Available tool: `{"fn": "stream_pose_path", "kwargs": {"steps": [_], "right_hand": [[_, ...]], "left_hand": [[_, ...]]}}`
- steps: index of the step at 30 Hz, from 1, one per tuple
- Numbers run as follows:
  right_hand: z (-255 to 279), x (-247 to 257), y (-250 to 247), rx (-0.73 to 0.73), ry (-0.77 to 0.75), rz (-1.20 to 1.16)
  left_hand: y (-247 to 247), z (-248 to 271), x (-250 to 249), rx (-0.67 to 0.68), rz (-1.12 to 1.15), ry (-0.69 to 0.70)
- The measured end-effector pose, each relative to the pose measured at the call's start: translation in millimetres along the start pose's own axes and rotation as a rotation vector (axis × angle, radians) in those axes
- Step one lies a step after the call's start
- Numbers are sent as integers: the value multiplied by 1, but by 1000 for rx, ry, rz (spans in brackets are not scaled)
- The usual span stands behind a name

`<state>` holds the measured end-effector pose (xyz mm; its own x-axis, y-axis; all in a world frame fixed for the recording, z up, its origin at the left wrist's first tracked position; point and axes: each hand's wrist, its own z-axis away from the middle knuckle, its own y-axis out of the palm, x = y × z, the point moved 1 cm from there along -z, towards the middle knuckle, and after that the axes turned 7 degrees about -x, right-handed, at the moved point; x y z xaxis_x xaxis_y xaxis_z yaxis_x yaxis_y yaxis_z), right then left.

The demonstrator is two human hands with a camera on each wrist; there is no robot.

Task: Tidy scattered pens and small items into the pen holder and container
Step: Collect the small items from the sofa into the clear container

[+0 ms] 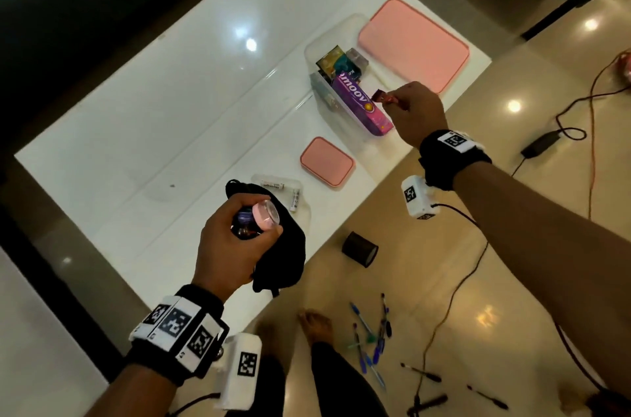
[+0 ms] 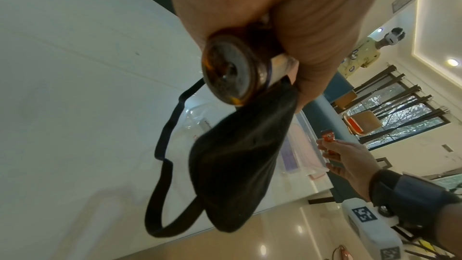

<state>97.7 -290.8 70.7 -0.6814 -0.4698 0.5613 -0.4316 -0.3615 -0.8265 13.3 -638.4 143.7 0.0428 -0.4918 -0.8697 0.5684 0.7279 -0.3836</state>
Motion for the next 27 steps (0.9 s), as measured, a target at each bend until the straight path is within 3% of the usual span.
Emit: {"fn": "stream_pose_path", "kwargs": {"steps": [5,12,17,22,27], "right_hand": [[-27,-7,-11,76,122,151],[-48,-14,6,141,194,232],[-47,-30,7,53,215,107],[-33,-37,8,-41,190,-64],[-25,-36,15,-143,196,-148]], "left_hand": [[26,-39,-40,43,44,61],[95,-140,-101,161,68,236],[140,-206,-128,257,9,320],[173,-247,-130,315,-129,232],[169,-253,-121,305,-230,83]]}}
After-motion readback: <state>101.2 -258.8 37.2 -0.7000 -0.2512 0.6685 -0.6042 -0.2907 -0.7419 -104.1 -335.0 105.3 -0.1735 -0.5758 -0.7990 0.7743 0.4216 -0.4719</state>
